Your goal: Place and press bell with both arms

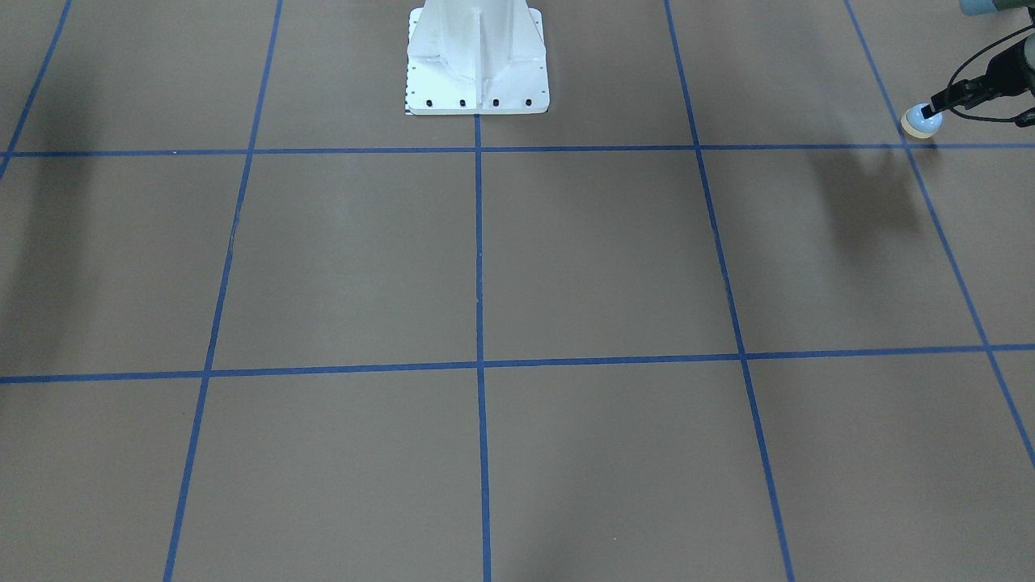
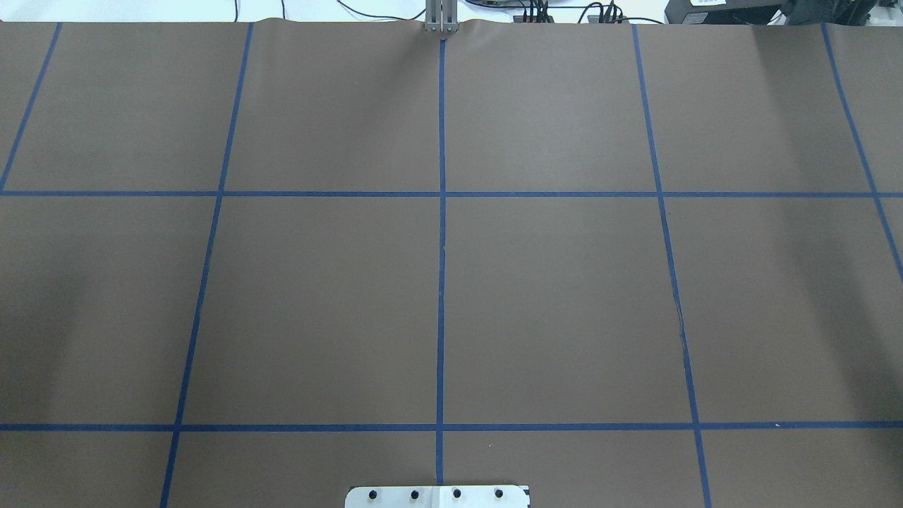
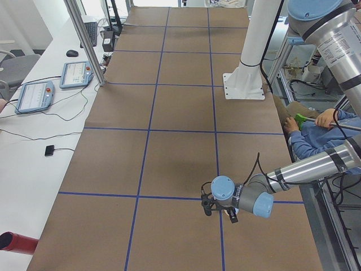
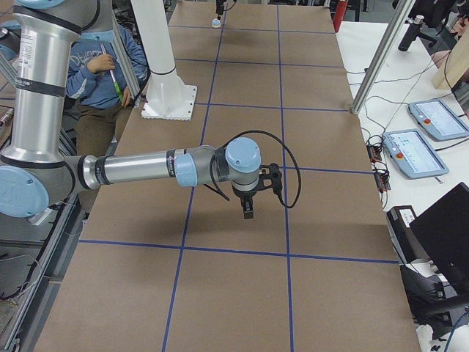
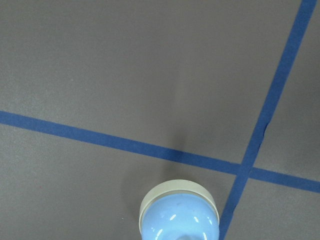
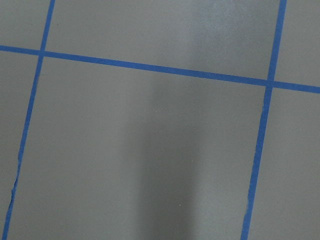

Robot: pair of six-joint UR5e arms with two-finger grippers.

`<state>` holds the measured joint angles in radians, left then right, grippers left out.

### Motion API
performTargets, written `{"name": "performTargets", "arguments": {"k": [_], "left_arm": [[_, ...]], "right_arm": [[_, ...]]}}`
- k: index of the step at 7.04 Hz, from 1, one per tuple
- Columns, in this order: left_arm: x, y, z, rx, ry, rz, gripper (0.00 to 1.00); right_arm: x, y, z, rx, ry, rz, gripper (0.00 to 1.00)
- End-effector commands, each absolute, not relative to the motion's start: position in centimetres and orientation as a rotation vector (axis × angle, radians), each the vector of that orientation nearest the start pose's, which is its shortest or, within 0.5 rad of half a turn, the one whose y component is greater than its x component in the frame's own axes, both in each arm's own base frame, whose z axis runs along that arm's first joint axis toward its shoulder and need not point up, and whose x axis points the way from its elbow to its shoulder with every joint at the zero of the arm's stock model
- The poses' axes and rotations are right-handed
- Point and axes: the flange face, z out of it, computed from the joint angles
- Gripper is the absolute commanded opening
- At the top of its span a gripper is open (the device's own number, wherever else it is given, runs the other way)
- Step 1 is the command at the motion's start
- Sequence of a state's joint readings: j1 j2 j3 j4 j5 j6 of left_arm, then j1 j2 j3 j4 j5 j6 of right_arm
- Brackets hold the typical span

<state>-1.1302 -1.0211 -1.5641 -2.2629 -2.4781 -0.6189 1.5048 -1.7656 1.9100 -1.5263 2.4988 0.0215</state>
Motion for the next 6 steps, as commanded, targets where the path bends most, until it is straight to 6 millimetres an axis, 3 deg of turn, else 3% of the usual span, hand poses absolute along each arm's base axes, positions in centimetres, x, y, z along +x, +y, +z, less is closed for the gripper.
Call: {"name": "performTargets", "arguments": {"k": [1,3,6], "left_arm": [[5.5,-22.5,78.4,-0.371,0.845,-0.069,1.00],[7.9,-24.1,79.4,-0.390,0.837,-0.018,1.00],[8.4,-23.1,80.8,-0.428,0.815,0.013,0.99]], "right_arm": [[2.6,-41.8,56.2,0.138,-0.932,-0.132,1.00],[2.6,-41.9,55.9,0.167,-0.933,-0.145,1.00],[2.6,-41.8,56.1,0.176,-0.933,-0.149,1.00]]}}
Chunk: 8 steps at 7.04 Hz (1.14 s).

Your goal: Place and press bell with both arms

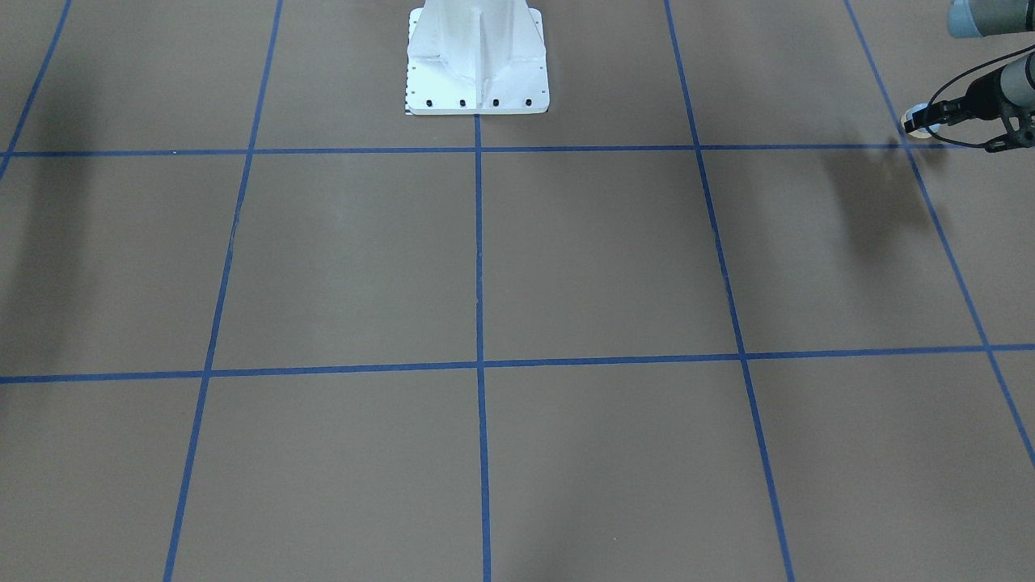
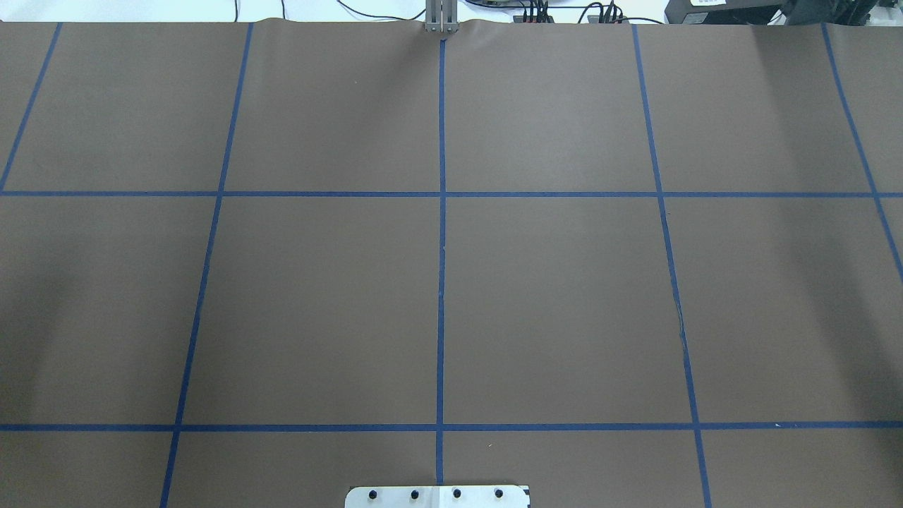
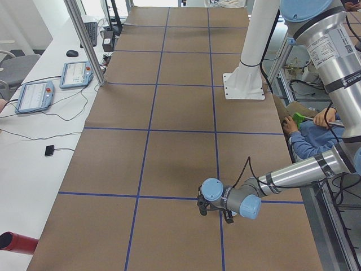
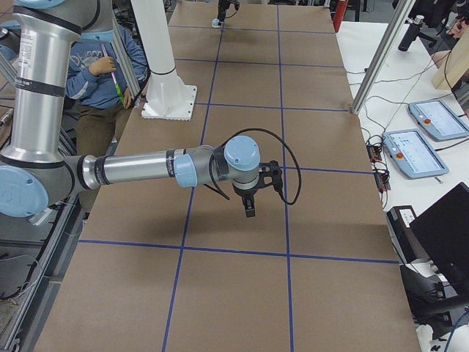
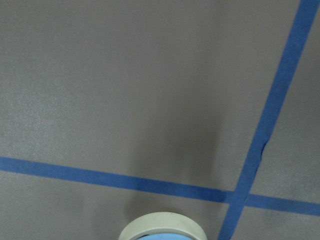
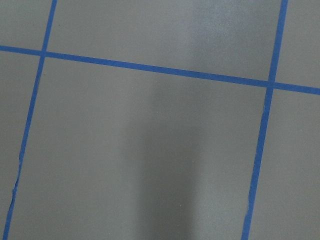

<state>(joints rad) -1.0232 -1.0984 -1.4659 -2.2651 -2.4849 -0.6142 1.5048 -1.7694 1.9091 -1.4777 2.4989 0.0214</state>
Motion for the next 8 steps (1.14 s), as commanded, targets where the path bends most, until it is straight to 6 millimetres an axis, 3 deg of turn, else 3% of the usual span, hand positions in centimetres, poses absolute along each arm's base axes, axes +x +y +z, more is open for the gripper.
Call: {"name": "performTargets", "arguments": {"k": [1,2,3,6,7,8], "left_arm": [[9.1,-22.9,80.6,-0.440,0.817,0.036,0.99],[9.3,-22.9,80.6,-0.445,0.816,0.042,0.99],[9.4,-22.8,80.5,-0.447,0.819,0.043,0.90],[9.1,-22.4,80.2,-0.416,0.843,0.063,0.28],[8.3,-20.8,79.5,-0.407,0.897,0.083,0.09],[7.5,-19.5,77.2,-0.401,0.932,0.088,0.00]], "right_arm": [[2.6,-41.8,56.2,0.174,-0.933,-0.149,1.00],[2.6,-41.8,56.1,0.176,-0.933,-0.149,1.00],[2.7,-41.6,56.3,0.172,-0.933,-0.146,1.00],[2.6,-41.1,56.6,0.164,-0.934,-0.144,1.00],[2.7,-40.9,56.9,0.159,-0.933,-0.141,1.00],[2.7,-40.9,57.1,0.154,-0.933,-0.139,1.00]]}}
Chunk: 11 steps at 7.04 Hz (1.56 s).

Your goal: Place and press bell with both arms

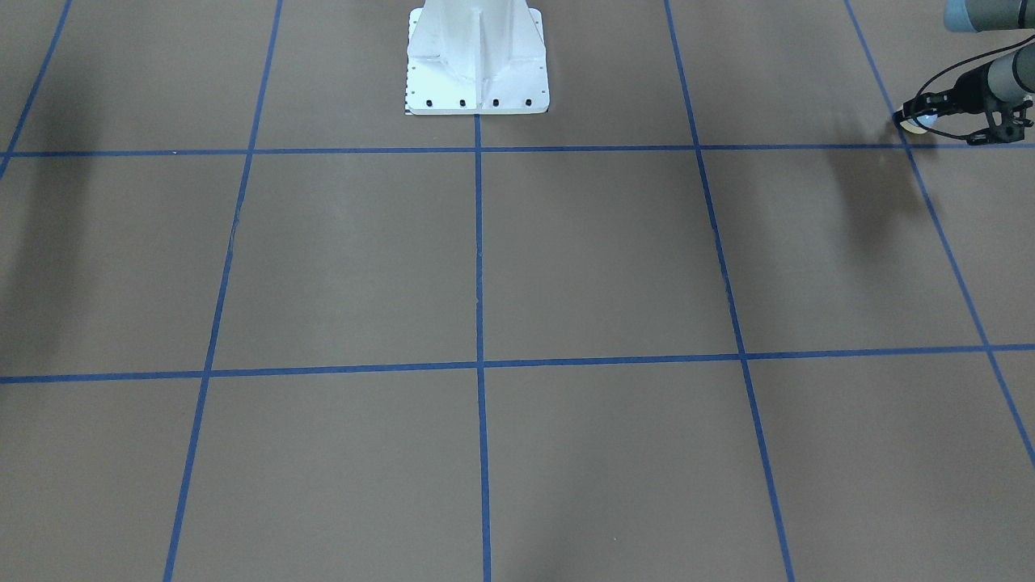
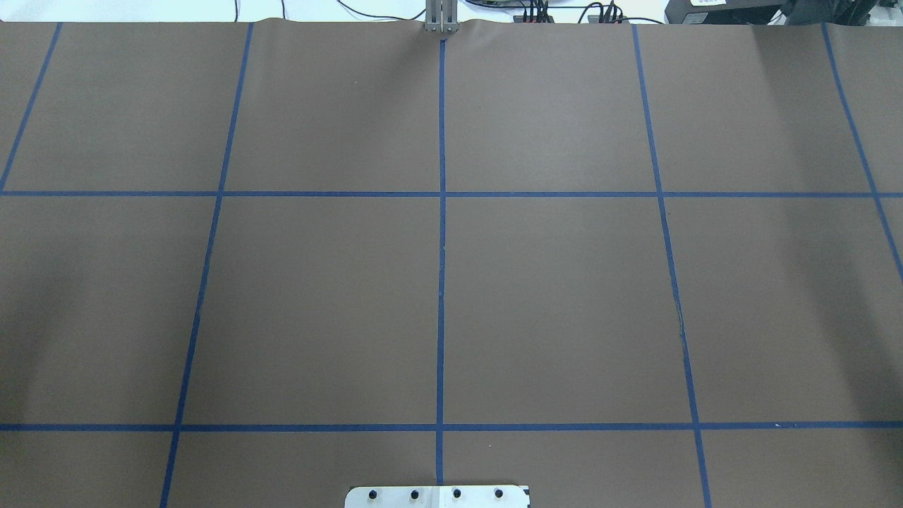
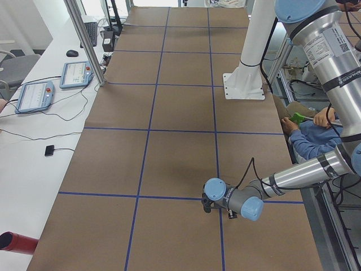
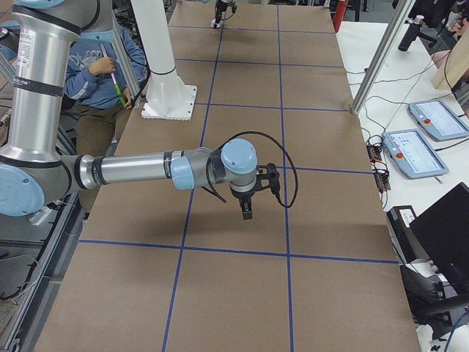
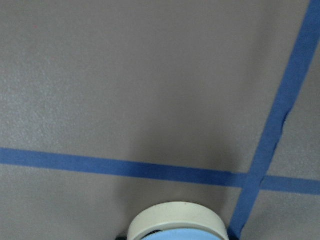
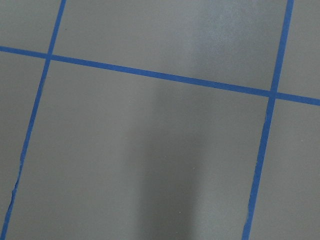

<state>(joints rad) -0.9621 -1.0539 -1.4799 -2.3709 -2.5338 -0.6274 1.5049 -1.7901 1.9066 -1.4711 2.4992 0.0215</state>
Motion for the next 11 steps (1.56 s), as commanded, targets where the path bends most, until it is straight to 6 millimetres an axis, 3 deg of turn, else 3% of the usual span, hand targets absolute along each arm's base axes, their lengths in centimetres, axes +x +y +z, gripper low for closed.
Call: {"name": "performTargets", "arguments": {"k": [1,3,6,7,9,10,11], "left_arm": [[7.5,-19.5,75.1,-0.393,0.941,0.066,0.00],[9.9,-22.8,71.9,-0.340,0.976,0.074,0.00],[15.6,-31.1,66.2,-0.203,1.071,0.161,0.00],[18.6,-35.4,62.6,-0.186,1.097,0.141,0.00],[24.8,-44.0,52.8,-0.113,1.156,0.173,0.00],[27.4,-47.2,47.6,-0.086,1.174,0.198,0.00],[31.9,-48.4,42.9,-0.104,1.174,0.246,0.00]], "right_arm": [[2.7,-40.9,57.2,0.153,-0.933,-0.138,1.00],[2.7,-40.9,57.1,0.156,-0.933,-0.139,1.00],[2.7,-40.9,57.1,0.158,-0.933,-0.141,1.00],[2.7,-40.9,57.1,0.158,-0.932,-0.144,1.00],[2.7,-40.9,57.8,0.142,-0.932,-0.132,1.00],[2.7,-41.0,57.7,0.146,-0.932,-0.134,1.00],[2.7,-41.0,57.8,0.146,-0.932,-0.136,1.00]]}}
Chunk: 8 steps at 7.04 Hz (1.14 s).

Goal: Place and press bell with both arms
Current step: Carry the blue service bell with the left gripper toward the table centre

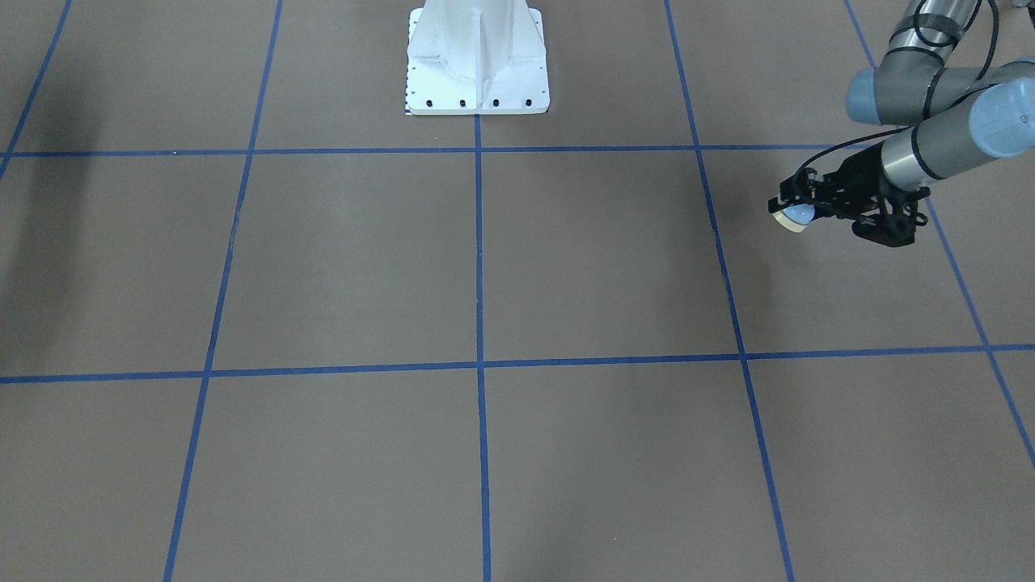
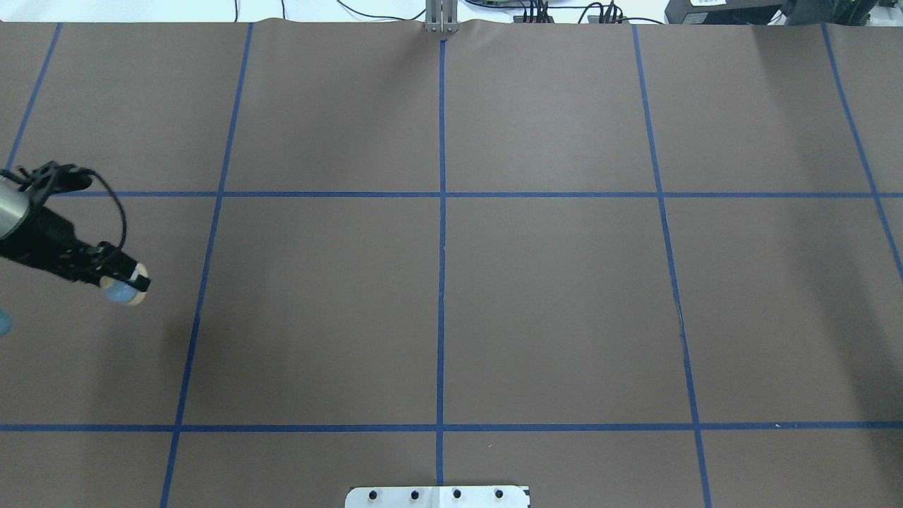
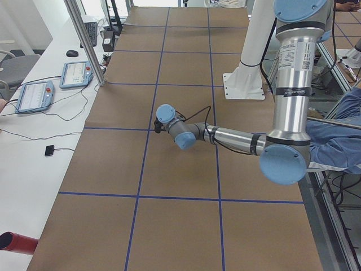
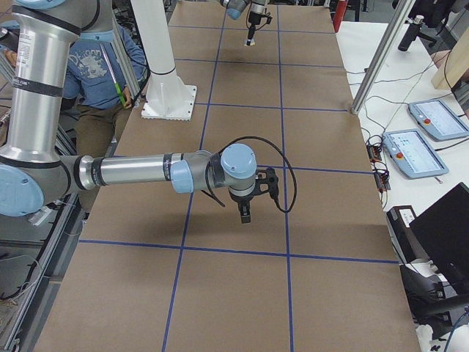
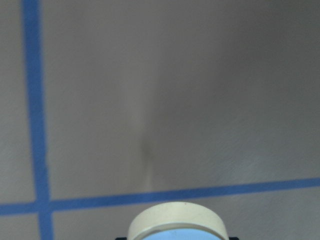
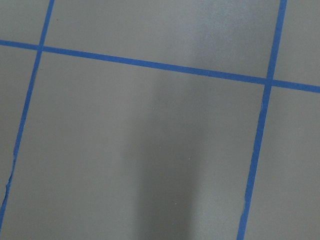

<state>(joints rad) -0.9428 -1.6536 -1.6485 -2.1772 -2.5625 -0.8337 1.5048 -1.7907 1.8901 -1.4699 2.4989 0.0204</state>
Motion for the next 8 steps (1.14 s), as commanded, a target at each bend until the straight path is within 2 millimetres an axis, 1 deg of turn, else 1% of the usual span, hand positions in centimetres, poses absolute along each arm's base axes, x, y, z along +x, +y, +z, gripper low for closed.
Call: {"name": "performTargets", "arguments": {"k": [1,2,3,4,5,6,7,8], "left_arm": [[36.1,-49.3,38.0,-0.070,1.166,0.294,0.00],[41.3,-49.3,33.6,0.018,1.121,0.321,0.00],[46.9,-50.3,28.1,0.052,1.056,0.314,0.00],[52.2,-51.5,21.6,-0.004,0.988,0.293,0.00],[56.3,-53.2,17.4,-0.052,0.955,0.219,0.00],[61.5,-52.9,15.5,-0.084,0.903,0.189,0.00],[64.5,-53.0,14.4,-0.091,0.863,0.174,0.00],[66.0,-53.3,14.3,-0.114,0.841,0.161,0.00]], "right_arm": [[2.7,-41.1,57.7,0.148,-0.931,-0.138,1.00],[2.7,-41.1,57.7,0.149,-0.931,-0.138,1.00],[2.7,-41.1,57.7,0.149,-0.931,-0.138,1.00],[2.7,-41.1,57.7,0.148,-0.931,-0.136,1.00],[2.6,-41.2,57.5,0.151,-0.933,-0.137,1.00],[2.6,-41.2,57.3,0.159,-0.933,-0.141,1.00],[2.6,-41.1,57.4,0.172,-0.934,-0.147,1.00],[2.6,-41.1,57.3,0.172,-0.936,-0.147,1.00]]}}
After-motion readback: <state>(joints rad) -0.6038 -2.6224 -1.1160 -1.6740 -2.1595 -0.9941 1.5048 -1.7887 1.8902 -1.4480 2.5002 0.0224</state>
